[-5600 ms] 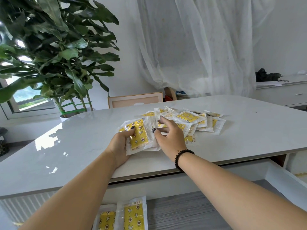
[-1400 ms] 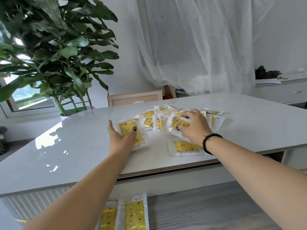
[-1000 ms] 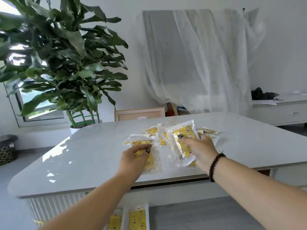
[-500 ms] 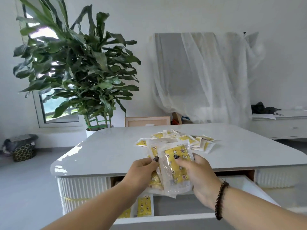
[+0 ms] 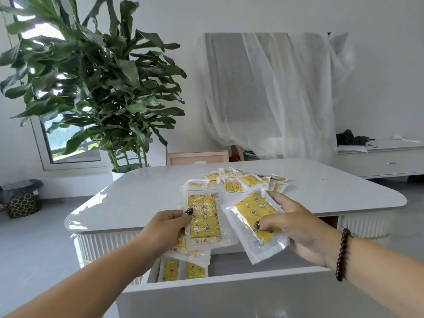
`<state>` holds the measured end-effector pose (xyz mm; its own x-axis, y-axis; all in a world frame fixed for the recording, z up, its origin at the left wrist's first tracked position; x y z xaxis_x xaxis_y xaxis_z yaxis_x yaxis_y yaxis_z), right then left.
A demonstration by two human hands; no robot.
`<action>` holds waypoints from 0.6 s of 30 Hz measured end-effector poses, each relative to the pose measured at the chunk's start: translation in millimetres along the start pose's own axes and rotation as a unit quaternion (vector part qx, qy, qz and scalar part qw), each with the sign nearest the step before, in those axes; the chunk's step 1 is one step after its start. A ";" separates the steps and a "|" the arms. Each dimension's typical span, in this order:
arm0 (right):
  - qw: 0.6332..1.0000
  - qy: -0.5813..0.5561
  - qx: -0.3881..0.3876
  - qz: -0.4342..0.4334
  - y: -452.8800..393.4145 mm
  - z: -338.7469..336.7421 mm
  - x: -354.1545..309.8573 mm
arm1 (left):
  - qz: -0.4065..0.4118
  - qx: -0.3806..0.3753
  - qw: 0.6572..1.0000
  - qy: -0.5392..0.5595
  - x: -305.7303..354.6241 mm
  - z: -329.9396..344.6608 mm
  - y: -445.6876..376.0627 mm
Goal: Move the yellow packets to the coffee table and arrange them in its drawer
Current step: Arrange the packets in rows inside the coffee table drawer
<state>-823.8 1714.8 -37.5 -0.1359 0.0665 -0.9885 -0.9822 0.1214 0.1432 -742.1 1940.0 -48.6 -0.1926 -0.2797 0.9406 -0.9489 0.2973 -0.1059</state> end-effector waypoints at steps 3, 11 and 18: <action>0.995 0.080 -0.061 -0.015 2.9 5.5 -3.6 | 0.006 -0.016 1.000 -0.007 -0.8 -1.6 0.3; 0.989 0.132 0.024 -0.064 -11.9 7.1 4.2 | 0.013 -0.088 0.996 -0.022 -1.4 0.9 5.6; 0.972 0.190 0.031 -0.134 -10.3 21.9 4.8 | 0.043 -0.174 0.983 -0.021 3.9 13.6 17.0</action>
<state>-811.5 1735.6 -42.7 0.0733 -0.3455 -0.9356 -0.9810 0.1441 -0.1301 -762.4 1931.6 -51.1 -0.2865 -0.2751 0.9177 -0.7864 0.6147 -0.0612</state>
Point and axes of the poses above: each hand's wrist, its own y-axis away from the middle knuckle, its own z-axis out of the palm, x = y × z, the point moved 2 cm from there along -y, towards the middle knuckle, and after that the axes turned 9 degrees about z, right-handed, at the moved point
